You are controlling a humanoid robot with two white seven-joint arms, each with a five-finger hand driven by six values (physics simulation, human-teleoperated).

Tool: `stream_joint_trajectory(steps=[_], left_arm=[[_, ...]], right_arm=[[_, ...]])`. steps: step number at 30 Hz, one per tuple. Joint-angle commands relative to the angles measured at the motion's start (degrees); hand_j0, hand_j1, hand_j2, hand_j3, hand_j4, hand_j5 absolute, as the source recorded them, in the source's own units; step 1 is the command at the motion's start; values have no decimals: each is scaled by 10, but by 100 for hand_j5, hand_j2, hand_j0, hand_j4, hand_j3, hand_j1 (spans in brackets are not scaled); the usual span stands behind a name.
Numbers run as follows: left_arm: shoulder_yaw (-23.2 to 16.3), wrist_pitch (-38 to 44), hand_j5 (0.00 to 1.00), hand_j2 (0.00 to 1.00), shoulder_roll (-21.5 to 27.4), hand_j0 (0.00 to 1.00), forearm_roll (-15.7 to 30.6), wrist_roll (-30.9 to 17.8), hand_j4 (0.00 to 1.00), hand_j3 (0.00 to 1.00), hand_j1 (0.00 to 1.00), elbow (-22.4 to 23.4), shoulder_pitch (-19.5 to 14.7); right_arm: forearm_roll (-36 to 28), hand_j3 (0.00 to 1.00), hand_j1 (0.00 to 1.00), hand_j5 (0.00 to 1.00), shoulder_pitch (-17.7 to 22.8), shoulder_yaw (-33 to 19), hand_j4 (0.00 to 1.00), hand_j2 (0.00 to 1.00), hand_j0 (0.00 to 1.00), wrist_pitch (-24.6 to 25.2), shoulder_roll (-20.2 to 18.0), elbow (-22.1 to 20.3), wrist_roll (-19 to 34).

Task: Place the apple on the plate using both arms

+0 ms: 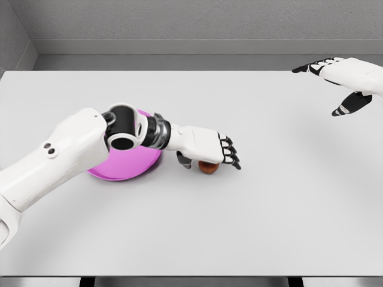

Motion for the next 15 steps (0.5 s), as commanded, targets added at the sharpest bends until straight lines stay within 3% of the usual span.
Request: stream_joint_trajectory(steps=[1, 4, 7, 15], left_arm=[[-6, 1, 100, 100, 1, 100, 2, -1, 100, 100, 100, 1, 0], [-6, 1, 100, 100, 1, 100, 2, -1, 100, 100, 100, 1, 0], [-6, 1, 74, 74, 5, 74, 2, -12, 74, 74, 74, 1, -3], [-4, 1, 53, 53, 9, 53, -2, -39, 53, 53, 53, 1, -1]], right_arm=[[0, 100, 100, 100, 0, 0, 100, 100, 100, 0, 0, 0, 0], [0, 100, 100, 100, 0, 1, 100, 100, 100, 1, 1, -1, 0], [-1, 100, 100, 100, 0, 2, 100, 100, 100, 0, 1, -1, 0], [0, 100, 100, 100, 1, 3, 100, 100, 100, 0, -2, -2, 0]])
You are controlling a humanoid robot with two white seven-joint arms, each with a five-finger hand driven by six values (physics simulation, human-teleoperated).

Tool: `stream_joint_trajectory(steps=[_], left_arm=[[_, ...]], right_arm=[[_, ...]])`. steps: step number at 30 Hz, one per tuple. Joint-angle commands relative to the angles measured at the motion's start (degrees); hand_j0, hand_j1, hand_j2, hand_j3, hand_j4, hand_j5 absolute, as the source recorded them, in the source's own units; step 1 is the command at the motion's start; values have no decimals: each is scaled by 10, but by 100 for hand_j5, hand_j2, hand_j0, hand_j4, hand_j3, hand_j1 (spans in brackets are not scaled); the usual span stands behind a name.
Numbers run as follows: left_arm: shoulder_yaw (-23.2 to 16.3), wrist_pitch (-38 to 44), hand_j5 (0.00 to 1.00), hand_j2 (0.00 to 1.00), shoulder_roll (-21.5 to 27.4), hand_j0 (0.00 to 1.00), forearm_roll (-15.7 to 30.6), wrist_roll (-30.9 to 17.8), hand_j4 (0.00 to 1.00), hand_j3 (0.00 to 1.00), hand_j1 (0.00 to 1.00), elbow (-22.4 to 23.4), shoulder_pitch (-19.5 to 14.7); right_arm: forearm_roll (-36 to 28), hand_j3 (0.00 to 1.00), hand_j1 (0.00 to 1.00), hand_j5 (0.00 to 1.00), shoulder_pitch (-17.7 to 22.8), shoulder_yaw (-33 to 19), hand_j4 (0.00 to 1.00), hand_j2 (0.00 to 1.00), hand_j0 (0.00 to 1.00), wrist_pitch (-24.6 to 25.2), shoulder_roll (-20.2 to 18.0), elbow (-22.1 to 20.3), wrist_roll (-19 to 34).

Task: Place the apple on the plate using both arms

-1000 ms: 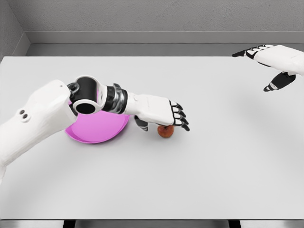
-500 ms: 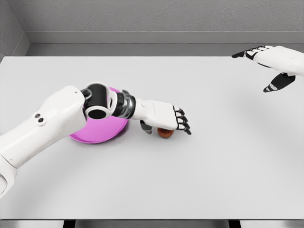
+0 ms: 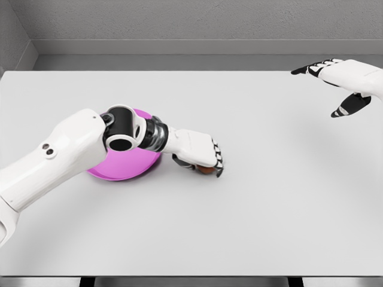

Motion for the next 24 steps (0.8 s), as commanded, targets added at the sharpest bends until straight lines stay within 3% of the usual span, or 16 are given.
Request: stream_joint_trajectory(steps=[1, 6, 13, 24], left_arm=[[2, 1, 51, 51, 1, 51, 0, -6, 51, 51, 51, 0, 1], [2, 1, 43, 43, 2, 43, 0, -6, 43, 43, 43, -1, 2], [24, 1, 15, 15, 19, 15, 11, -5, 15, 15, 15, -5, 4], [113, 1, 16, 16, 96, 16, 148, -1, 16, 16, 16, -10, 30]], right_arm=[[0, 100, 100, 100, 0, 0, 100, 100, 100, 0, -2, 0, 0], [0, 100, 100, 100, -1, 0, 100, 100, 100, 0, 0, 0, 0], [-1, 100, 100, 100, 0, 0, 100, 100, 100, 1, -2, 0, 0], [-1, 100, 100, 100, 2, 2, 100, 100, 100, 0, -1, 0, 0]])
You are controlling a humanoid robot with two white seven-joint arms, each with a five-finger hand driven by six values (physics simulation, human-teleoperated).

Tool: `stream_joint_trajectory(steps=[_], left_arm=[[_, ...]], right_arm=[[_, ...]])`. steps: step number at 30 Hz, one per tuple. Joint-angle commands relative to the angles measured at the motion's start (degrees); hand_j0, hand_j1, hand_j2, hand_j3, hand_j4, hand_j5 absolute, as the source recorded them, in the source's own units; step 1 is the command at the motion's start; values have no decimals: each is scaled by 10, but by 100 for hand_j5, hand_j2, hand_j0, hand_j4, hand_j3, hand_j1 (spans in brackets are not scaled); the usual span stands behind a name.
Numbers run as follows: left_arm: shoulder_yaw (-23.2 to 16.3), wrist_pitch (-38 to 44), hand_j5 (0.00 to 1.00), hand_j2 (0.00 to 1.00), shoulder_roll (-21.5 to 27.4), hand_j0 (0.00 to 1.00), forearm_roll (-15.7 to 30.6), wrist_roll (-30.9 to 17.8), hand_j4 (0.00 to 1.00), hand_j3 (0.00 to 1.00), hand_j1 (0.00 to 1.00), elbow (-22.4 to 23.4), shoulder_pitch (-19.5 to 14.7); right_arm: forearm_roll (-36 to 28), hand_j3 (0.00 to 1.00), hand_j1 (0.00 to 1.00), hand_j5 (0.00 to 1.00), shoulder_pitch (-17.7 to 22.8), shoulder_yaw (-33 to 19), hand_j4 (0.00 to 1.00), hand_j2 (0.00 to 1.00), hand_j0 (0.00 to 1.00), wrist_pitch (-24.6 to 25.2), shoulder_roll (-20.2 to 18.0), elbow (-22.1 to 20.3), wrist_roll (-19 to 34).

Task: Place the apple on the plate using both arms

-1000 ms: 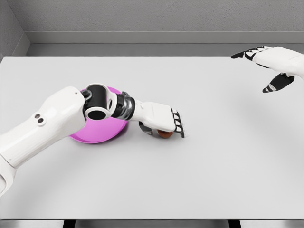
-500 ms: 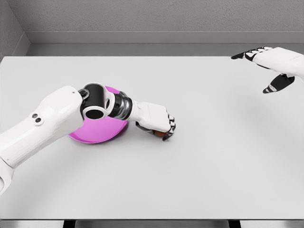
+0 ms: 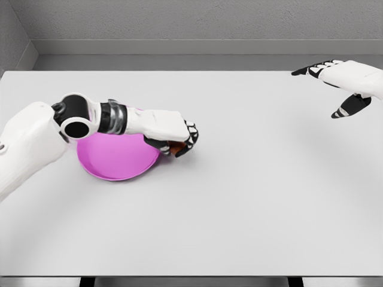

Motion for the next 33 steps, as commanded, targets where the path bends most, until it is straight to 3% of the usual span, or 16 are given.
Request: stream_joint_trajectory(steps=[1, 5, 9, 13, 17, 18, 19, 20, 21, 28, 30, 33], left_arm=[[18, 2, 16, 16, 14, 16, 39, 2, 16, 16, 16, -1, 0], [22, 2, 17, 17, 21, 17, 58, 2, 17, 17, 17, -2, 0], [39, 2, 17, 17, 64, 17, 57, 2, 17, 17, 17, 1, 2], [44, 2, 17, 17, 78, 17, 47, -3, 17, 17, 17, 62, 8], [43, 2, 19, 19, 77, 19, 27, -3, 19, 19, 19, 76, 19], [43, 2, 22, 22, 77, 22, 27, -3, 22, 22, 22, 75, 20], [42, 2, 46, 46, 77, 46, 30, -3, 46, 46, 46, 75, 20], [43, 2, 83, 83, 76, 83, 28, -3, 83, 83, 83, 75, 24], [43, 2, 100, 100, 76, 100, 28, -2, 100, 100, 100, 76, 24], [49, 2, 100, 100, 77, 100, 35, -2, 100, 100, 100, 76, 25], [78, 2, 100, 100, 95, 100, 49, 0, 100, 100, 100, 77, 35], [86, 2, 100, 100, 126, 100, 89, -1, 100, 100, 100, 82, 37]], right_arm=[[0, 100, 100, 100, -1, 1, 100, 100, 100, 0, 1, 0, 0], [0, 100, 100, 100, 0, 1, 100, 100, 100, -1, 0, 0, 0], [0, 100, 100, 100, 0, 1, 100, 100, 100, -1, 0, 0, 0], [0, 100, 100, 100, -1, 1, 100, 100, 100, -1, 0, -1, 0], [0, 100, 100, 100, -1, 1, 100, 100, 100, 0, -1, -1, 0], [0, 100, 100, 100, 0, 1, 100, 100, 100, -1, 0, -1, 0], [0, 100, 100, 100, -1, 1, 100, 100, 100, -1, -1, -1, 0], [0, 100, 100, 100, 0, 1, 100, 100, 100, 0, -1, -1, 0], [0, 100, 100, 100, 0, 1, 100, 100, 100, 0, -1, -1, 0], [0, 100, 100, 100, -1, 1, 100, 100, 100, -1, 0, -1, 0], [0, 100, 100, 100, -1, 1, 100, 100, 100, -1, 1, -1, 0], [0, 100, 100, 100, -1, 1, 100, 100, 100, 0, 0, -1, 0]])
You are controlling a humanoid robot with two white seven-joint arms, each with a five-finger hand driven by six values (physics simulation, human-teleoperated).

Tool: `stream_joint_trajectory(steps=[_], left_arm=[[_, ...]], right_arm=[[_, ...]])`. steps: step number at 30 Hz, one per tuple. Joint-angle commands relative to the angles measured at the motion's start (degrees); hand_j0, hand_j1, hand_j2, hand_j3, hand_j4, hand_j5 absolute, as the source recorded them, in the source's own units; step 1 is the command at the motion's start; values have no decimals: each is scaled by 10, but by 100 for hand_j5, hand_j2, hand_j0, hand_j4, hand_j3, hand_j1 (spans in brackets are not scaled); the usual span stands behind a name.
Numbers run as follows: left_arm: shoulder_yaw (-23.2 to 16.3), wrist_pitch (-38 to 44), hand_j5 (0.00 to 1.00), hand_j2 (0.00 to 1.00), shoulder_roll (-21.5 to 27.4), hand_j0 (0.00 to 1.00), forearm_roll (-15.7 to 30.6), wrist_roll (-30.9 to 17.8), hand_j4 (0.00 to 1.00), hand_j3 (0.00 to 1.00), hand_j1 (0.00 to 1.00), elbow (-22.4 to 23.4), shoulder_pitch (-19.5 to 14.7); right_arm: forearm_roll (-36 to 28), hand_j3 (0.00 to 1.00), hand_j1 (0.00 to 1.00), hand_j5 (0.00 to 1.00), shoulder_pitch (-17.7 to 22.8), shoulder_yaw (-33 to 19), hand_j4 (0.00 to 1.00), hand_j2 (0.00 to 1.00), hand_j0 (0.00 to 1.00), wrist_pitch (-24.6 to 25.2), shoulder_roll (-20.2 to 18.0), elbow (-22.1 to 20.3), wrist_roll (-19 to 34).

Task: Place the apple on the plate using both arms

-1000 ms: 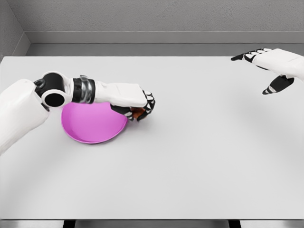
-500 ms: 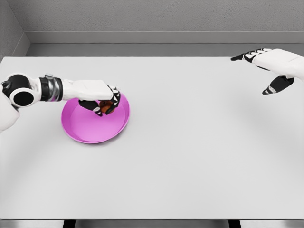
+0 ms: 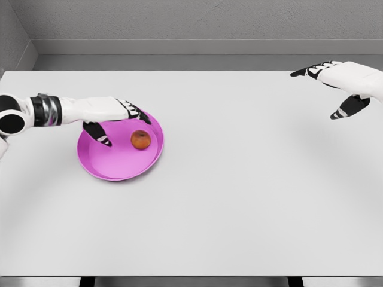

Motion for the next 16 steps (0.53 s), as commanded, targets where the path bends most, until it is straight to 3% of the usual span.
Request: stream_joint_trajectory(steps=[1, 3, 10, 16], left_arm=[[27, 2, 100, 100, 23, 100, 27, 0, 100, 100, 100, 12, 0], [61, 2, 100, 100, 25, 100, 28, 0, 100, 100, 100, 30, 11], [110, 2, 100, 100, 66, 100, 29, 0, 100, 100, 100, 41, 50], [110, 2, 100, 100, 66, 100, 29, 1, 100, 100, 100, 40, 51]], right_arm=[[0, 100, 100, 100, 0, 0, 100, 100, 100, 0, -2, 0, 0], [0, 100, 100, 100, 0, 0, 100, 100, 100, 0, -2, 0, 0], [0, 100, 100, 100, 0, 0, 100, 100, 100, 0, -2, 0, 0], [0, 100, 100, 100, 3, 0, 100, 100, 100, 0, -2, 0, 0]])
